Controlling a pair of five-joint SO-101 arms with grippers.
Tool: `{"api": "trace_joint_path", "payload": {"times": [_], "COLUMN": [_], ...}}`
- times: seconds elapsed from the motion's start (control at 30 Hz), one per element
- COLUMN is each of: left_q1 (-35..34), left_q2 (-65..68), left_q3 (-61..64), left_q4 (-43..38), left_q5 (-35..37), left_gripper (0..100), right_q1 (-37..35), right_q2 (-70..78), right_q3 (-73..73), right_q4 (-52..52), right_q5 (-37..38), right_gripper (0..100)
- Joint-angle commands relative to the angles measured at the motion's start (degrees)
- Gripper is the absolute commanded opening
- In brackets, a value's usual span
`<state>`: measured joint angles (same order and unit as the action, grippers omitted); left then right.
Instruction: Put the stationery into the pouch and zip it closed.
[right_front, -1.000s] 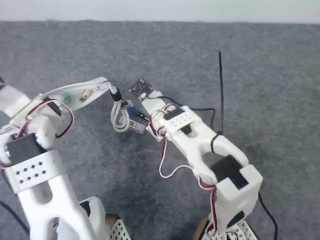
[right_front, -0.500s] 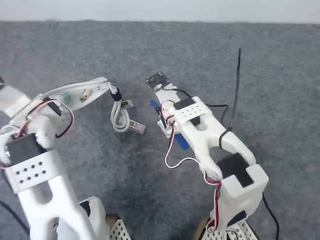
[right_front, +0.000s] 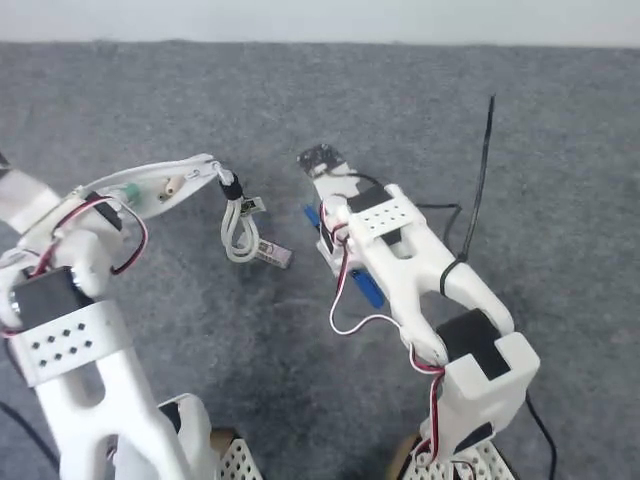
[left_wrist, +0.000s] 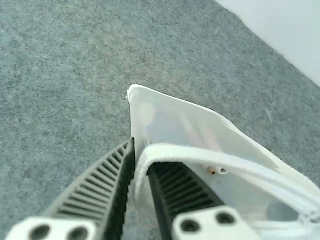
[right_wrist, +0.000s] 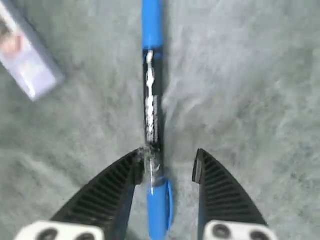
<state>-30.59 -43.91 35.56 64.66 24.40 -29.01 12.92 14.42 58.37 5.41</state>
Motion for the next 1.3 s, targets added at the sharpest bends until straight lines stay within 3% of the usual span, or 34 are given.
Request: {"api": "trace_joint_path", "payload": {"times": [0.0,0.6,0.73,0.83,1.07,1.27], "left_q1": [-0.18,-0.09,-0.09,-0.09,-0.09,1.32], "left_q2": [-0.79,-0.62,-0.62,-0.62,-0.62,-0.88], "left_q3": [-2.86,-2.86,-2.86,-2.86,-2.86,-2.86], "left_q4": [-1.93,-1.93,-1.93,-1.93,-1.85,-1.85], "left_q5": [0.7,0.53,0.53,0.53,0.53,0.44], "left_gripper": [1,1,1,1,1,1], "right_q1": [-0.13,-3.74,-3.74,-3.82,-3.38,-3.65], "right_q2": [-2.51,18.42,21.93,22.2,20.09,12.44], "right_q3": [-5.36,-24.09,-24.62,-24.62,-24.26,-24.26], "right_q4": [-0.22,0.04,-0.13,0.31,0.92,10.51], "right_q5": [-2.11,-2.11,0.18,3.52,3.43,0.44], "right_gripper": [15.5,15.3,2.4,3.0,0.6,0.6]}}
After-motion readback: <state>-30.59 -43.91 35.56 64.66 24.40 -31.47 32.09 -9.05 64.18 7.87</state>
